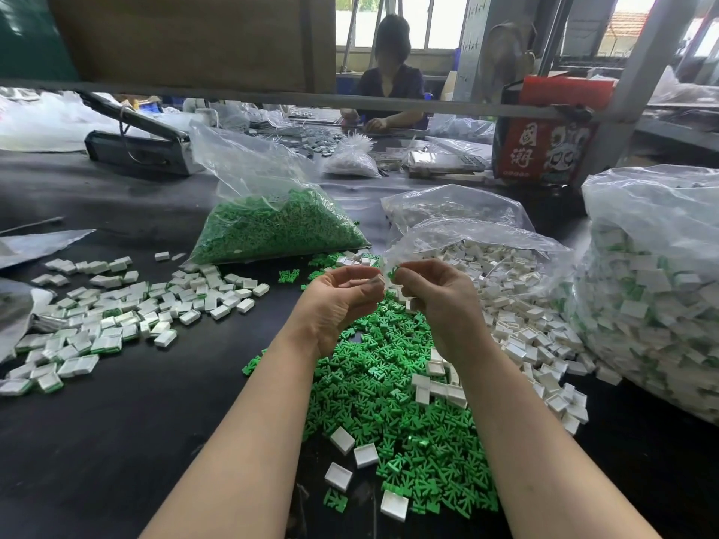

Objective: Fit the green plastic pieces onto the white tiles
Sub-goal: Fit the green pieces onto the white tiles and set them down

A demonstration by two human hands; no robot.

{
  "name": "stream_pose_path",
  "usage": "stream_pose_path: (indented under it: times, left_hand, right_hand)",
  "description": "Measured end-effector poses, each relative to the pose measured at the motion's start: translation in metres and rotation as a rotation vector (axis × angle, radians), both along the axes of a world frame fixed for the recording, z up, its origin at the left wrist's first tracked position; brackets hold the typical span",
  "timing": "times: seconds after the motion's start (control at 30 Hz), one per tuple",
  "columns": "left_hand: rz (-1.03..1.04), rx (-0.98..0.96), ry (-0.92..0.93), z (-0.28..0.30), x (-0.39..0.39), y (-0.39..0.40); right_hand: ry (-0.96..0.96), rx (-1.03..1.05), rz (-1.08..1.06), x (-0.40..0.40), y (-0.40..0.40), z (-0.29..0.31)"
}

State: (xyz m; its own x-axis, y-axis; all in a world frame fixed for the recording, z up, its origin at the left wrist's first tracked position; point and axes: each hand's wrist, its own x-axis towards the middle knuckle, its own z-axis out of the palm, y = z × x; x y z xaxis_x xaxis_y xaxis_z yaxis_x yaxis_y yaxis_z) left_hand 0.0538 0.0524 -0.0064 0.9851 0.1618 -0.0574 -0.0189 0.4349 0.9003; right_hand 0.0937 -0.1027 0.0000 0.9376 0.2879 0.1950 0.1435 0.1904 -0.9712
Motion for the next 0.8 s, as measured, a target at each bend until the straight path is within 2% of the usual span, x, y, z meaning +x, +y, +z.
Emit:
stream_pose_path:
  times: [0.53,0.8]
  left_hand:
    - [-0.021,0.066,-0.006,0.0019,-0.0019,-0.0016]
    - [-0.01,0.096,-0.013,0.0037,-0.003,-0.0025]
  right_hand:
    - [0.106,0.111,0.02,0.0014,-0.0002,-0.0003]
    - [0.057,0.08,0.003,0.0015,0.0021,-0.0033]
